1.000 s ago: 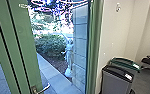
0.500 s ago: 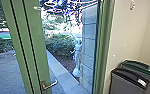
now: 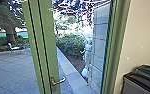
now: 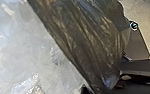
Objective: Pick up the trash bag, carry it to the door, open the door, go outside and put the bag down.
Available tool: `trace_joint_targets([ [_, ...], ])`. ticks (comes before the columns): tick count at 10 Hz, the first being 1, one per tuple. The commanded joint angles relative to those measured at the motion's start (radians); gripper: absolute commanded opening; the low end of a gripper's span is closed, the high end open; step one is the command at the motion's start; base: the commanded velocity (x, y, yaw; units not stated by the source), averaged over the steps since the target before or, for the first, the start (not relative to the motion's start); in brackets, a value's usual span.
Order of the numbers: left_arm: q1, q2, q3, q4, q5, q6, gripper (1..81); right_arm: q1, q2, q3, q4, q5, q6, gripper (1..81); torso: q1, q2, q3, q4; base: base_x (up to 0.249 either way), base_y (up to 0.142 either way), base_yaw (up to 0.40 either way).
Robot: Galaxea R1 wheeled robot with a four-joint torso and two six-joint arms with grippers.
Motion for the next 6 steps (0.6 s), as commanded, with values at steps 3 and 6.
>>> trace_joint_targets([
  [3, -0.053, -0.004, 0.003, 0.015, 0.054, 0.013, 1.0, 0.052, 0.012, 0.009, -0.005, -0.054, -0.004, 81.1, 0.001, 0.0, 0.0, 0.0, 0.0, 0.0, 0.347],
  [6, -0.053, -0.004, 0.003, 0.017, 0.056, 0.013, 1.0, 0.052, 0.01, 0.009, -0.005, -0.054, -0.003, 81.1, 0.001, 0.0, 0.0, 0.0, 0.0, 0.0, 0.347],
])
